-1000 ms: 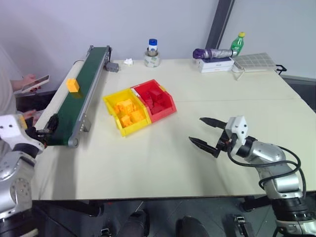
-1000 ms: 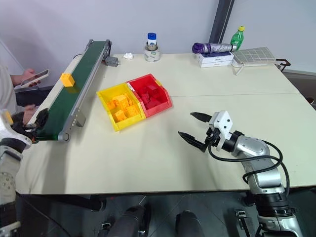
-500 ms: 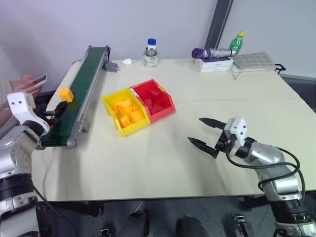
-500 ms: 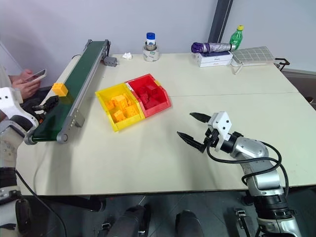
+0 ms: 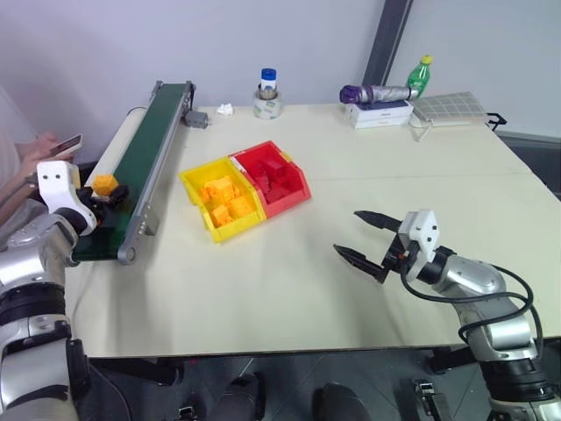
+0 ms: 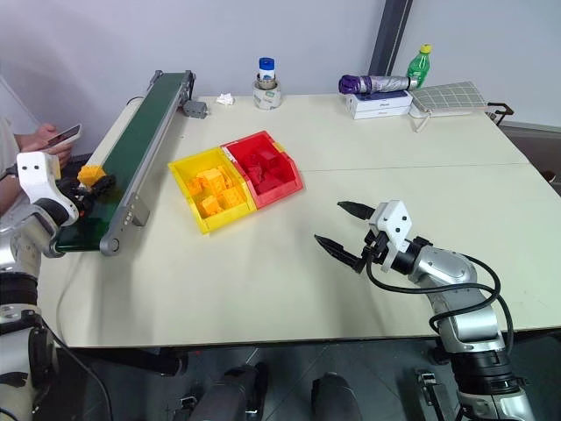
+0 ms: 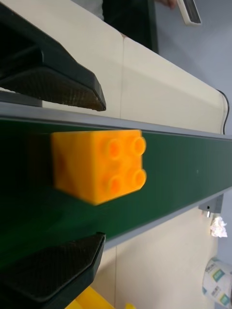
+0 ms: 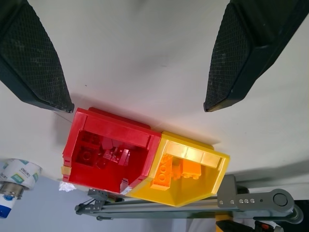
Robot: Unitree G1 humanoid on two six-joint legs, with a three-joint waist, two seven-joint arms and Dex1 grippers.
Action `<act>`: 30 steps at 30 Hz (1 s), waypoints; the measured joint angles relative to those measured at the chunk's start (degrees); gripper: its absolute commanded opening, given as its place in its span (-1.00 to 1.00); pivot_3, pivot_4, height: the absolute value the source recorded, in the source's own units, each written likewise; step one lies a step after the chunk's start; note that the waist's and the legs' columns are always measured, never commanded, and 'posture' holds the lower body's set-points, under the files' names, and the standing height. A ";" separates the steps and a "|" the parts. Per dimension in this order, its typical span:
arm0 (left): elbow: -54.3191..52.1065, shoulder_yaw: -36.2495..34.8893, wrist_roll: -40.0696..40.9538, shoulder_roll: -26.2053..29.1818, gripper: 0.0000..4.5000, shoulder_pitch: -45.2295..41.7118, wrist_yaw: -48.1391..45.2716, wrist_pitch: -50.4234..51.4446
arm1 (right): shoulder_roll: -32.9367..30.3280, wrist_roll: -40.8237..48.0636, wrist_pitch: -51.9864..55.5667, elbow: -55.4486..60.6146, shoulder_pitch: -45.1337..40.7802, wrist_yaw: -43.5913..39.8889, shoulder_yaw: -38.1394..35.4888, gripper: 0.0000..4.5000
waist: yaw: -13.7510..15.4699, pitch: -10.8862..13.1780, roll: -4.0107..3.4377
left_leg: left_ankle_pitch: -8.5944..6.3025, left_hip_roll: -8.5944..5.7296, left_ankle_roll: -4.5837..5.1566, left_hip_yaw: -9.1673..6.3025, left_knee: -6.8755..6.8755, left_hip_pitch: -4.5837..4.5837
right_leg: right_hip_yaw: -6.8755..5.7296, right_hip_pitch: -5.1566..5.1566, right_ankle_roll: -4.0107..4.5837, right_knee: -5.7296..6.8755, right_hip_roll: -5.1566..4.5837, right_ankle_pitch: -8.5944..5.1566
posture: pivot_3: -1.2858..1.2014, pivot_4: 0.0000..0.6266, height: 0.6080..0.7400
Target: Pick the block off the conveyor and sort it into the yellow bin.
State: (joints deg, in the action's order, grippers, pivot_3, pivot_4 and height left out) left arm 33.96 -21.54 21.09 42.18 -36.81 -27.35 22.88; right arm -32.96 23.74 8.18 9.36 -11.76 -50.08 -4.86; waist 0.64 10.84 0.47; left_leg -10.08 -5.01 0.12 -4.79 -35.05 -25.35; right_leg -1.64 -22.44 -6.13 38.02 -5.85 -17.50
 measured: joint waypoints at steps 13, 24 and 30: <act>-26.30 5.86 5.67 -9.72 -0.40 -2.67 0.81 7.92 | 0.01 0.01 0.03 0.04 -0.21 -0.08 0.07 1.00 | 0.21 0.00 0.02 | 0.00 -0.06 0.00 -0.01 -0.17 0.00 | 0.00 0.22 -0.09 0.00 -0.03 0.06 | 0.03 -0.52 1.00; -24.44 14.15 -0.94 -21.79 -0.18 -3.94 6.44 4.93 | -0.04 0.00 0.34 0.35 0.17 0.51 -0.16 1.00 | -1.04 0.00 0.02 | 0.07 -0.03 -0.03 -0.05 -0.07 0.01 | 0.20 0.08 -0.09 0.14 0.20 0.06 | 0.03 -0.52 1.00; -23.03 13.56 -1.52 -21.83 0.98 -3.71 6.55 3.38 | -0.07 0.00 0.72 1.12 1.67 1.13 -0.40 1.00 | -0.99 0.00 0.02 | 0.07 -0.04 -0.03 -0.06 -0.15 0.01 | 0.20 0.12 -0.10 0.13 0.19 0.07 | 0.03 -0.52 1.00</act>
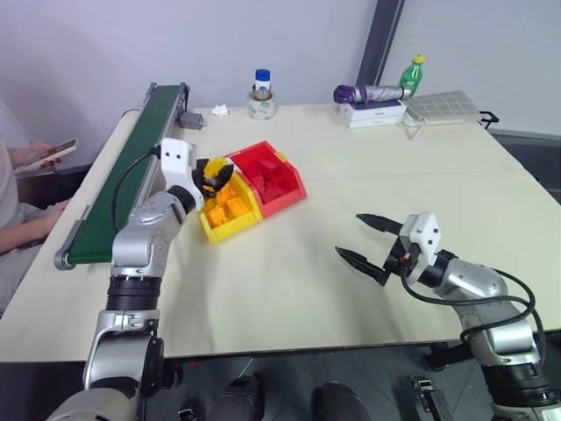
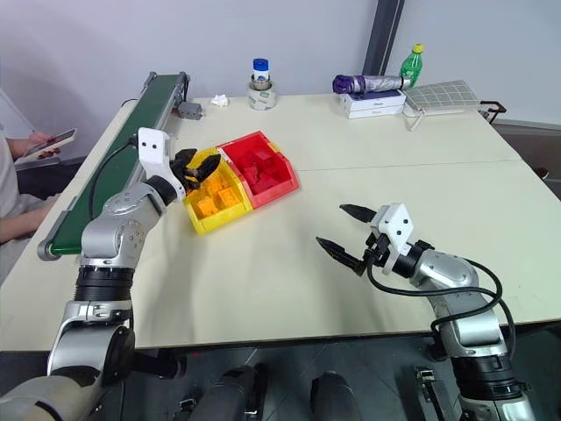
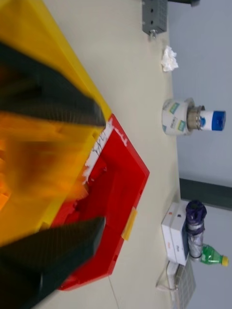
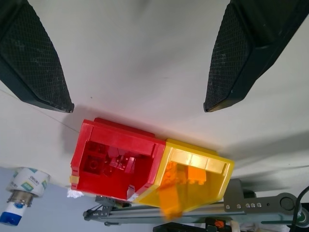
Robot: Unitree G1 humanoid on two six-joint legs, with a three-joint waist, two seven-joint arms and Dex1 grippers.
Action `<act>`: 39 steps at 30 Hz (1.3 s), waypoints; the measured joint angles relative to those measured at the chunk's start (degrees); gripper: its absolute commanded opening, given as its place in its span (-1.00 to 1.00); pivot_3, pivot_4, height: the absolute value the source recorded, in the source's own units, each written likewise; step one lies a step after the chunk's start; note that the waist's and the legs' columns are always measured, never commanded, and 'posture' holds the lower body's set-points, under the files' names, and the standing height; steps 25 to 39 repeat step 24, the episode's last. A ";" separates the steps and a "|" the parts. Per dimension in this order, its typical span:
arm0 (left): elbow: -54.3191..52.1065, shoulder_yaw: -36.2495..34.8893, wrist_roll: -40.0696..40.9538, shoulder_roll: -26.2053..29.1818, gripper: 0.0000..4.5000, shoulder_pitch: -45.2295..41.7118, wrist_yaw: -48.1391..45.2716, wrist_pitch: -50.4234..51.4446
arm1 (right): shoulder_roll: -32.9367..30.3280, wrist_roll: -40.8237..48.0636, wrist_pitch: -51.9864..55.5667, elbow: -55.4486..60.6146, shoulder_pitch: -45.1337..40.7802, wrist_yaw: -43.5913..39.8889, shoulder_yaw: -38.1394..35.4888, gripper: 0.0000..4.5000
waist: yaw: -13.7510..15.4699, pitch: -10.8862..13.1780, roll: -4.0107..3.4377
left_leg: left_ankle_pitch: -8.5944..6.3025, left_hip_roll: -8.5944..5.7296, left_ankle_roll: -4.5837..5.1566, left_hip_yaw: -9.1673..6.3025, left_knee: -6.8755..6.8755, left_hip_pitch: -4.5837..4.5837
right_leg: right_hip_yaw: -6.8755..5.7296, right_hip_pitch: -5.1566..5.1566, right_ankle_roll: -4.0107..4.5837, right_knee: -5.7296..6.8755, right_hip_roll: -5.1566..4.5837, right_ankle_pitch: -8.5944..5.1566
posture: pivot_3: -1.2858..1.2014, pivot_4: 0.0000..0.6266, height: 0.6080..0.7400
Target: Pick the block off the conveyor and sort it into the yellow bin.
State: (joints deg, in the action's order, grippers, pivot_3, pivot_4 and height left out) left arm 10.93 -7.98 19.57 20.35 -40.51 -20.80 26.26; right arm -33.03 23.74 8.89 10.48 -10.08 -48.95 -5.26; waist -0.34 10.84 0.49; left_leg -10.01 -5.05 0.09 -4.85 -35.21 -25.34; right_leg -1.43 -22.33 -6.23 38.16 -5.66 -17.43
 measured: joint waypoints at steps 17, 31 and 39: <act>-25.99 -10.10 12.12 18.47 0.98 26.63 -18.15 8.02 | -0.40 0.00 0.15 -0.25 -0.49 -1.02 -0.72 1.00 | -0.28 0.00 -0.05 | -0.01 0.06 -0.01 0.03 0.17 0.04 | 0.29 -0.11 0.11 -0.04 0.00 -0.02 | 0.03 -0.52 1.00; -30.37 -18.18 13.99 20.26 0.98 39.27 -23.19 4.84 | -0.45 0.00 -0.54 -1.28 -1.52 -2.47 -0.62 1.00 | 1.05 0.00 -0.05 | -0.12 0.06 -0.17 0.01 0.12 0.05 | 0.31 -0.22 0.48 -0.28 -0.02 -0.05 | 0.03 -0.52 1.00; -30.37 -18.18 13.99 20.26 0.98 39.27 -23.19 4.84 | -0.45 0.00 -0.54 -1.28 -1.52 -2.47 -0.62 1.00 | 1.05 0.00 -0.05 | -0.12 0.06 -0.17 0.01 0.12 0.05 | 0.31 -0.22 0.48 -0.28 -0.02 -0.05 | 0.03 -0.52 1.00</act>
